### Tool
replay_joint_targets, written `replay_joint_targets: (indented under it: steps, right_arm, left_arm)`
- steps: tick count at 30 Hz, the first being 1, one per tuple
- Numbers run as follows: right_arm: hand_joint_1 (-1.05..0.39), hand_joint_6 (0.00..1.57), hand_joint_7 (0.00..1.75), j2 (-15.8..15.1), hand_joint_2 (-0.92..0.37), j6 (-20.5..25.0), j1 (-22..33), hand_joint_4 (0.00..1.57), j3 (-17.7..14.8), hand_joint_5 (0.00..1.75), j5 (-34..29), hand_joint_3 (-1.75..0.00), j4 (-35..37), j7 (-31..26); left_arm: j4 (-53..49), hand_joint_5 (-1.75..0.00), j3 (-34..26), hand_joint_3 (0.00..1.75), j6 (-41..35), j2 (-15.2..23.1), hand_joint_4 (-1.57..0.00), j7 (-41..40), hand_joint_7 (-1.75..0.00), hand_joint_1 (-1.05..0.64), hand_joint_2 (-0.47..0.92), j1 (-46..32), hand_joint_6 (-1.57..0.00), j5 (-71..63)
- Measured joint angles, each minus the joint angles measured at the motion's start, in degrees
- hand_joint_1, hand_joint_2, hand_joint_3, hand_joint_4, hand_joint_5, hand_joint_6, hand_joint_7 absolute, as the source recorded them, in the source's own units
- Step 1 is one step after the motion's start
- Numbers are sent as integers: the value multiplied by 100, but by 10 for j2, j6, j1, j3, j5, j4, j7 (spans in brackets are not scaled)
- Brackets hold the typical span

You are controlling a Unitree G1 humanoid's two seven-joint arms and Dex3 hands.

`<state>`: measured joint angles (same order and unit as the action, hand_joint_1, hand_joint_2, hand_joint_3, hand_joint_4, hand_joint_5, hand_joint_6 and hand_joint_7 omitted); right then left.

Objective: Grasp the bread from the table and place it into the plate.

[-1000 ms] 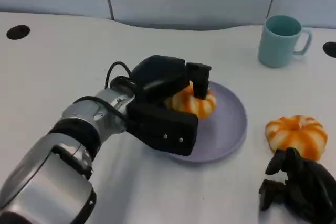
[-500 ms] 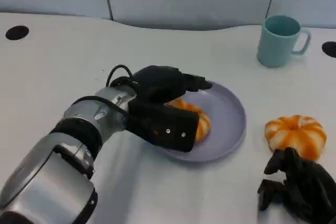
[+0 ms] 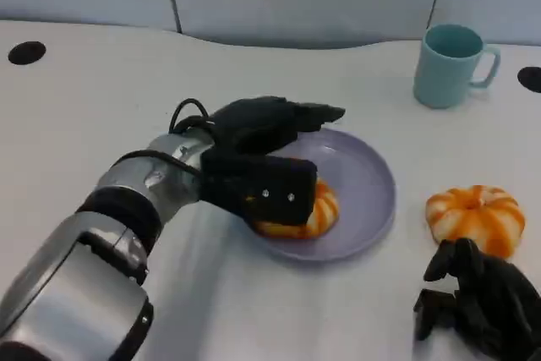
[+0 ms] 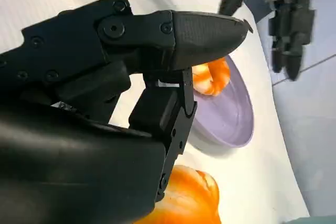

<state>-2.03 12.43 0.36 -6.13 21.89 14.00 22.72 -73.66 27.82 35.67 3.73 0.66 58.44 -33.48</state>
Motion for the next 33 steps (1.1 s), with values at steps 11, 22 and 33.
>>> replay_joint_targets:
  steps: [11, 22, 33]
  right_arm:
    - [-44, 114, 113, -6, -92, -15, -7, 130, 1, 117, 1, -48, 19, 18]
    - [-44, 116, 110, -3, -92, -12, -11, 131, 3, 116, -1, -51, 18, 2]
    - [-43, 117, 109, -6, -92, -10, -12, 129, 3, 117, 0, -52, 19, 8]
  left_arm:
    - [21, -49, -126, 31, 58, 18, -12, 97, -5, -72, 92, -92, -31, 147]
    - [161, -55, -319, 26, -2, -28, -58, 294, -8, -56, 92, -250, -66, 450]
    - [477, -145, -357, 32, -318, -74, -59, 306, -93, -63, 92, -482, -61, 605]
